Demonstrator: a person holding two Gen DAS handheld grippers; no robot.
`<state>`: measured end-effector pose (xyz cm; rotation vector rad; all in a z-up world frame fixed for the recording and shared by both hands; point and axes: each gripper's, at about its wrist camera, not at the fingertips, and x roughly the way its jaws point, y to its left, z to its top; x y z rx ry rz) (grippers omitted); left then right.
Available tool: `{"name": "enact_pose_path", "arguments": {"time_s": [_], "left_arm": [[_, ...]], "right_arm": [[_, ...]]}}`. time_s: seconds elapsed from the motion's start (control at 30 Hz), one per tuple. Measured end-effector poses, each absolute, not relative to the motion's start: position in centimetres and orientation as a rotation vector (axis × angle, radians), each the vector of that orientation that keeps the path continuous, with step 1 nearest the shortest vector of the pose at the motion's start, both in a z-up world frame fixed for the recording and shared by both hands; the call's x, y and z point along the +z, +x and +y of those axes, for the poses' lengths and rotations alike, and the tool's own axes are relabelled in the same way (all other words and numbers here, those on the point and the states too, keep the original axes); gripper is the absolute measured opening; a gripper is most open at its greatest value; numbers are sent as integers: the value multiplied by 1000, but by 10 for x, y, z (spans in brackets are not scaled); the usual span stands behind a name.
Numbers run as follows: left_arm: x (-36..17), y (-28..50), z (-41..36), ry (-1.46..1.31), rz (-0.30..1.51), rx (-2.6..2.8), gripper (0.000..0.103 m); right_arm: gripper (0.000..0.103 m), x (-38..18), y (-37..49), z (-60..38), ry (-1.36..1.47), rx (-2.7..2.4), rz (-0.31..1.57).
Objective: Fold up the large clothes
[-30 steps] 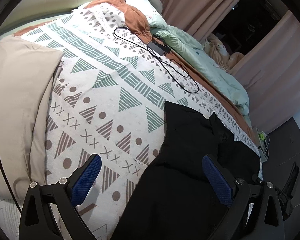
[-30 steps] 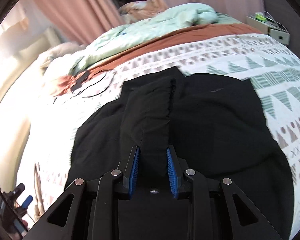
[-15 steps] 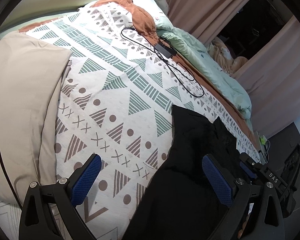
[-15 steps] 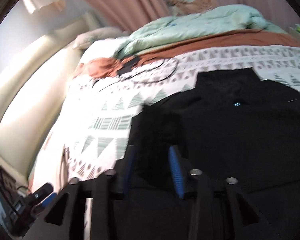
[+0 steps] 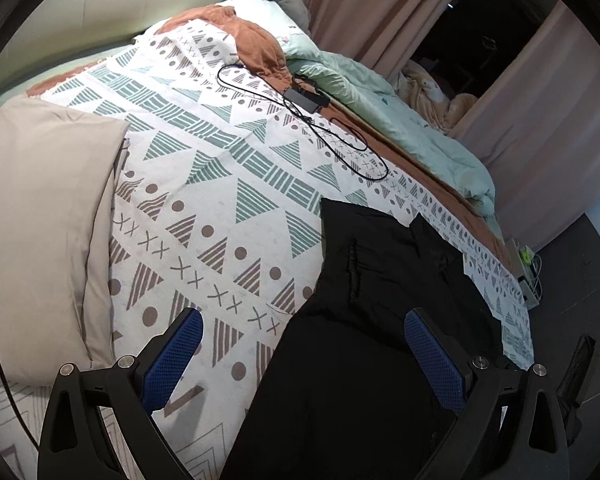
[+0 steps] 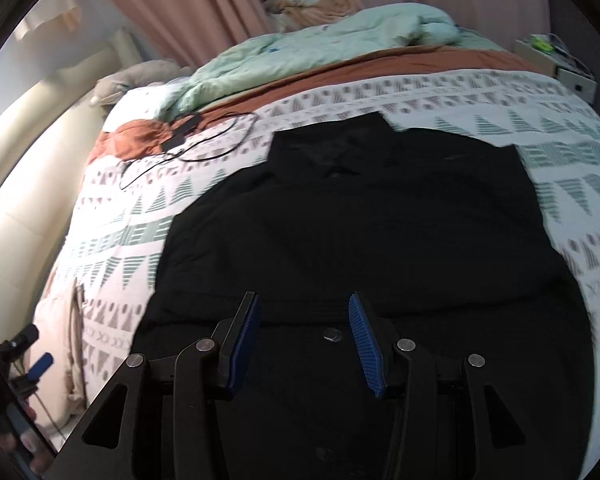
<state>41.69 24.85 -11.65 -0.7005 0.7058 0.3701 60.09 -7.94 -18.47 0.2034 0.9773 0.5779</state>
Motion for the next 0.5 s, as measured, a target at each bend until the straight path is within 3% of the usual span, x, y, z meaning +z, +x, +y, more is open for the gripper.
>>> {"name": "enact_pose_path", "arguments": {"time_s": [0.1, 0.5], "left_arm": [[-105, 411, 239, -665, 707, 376, 101], [-84, 414, 216, -591, 703, 386, 101]], "right_arm": [[57, -179, 592, -116, 199, 532, 961], [57, -162, 596, -246, 238, 333, 919]]}}
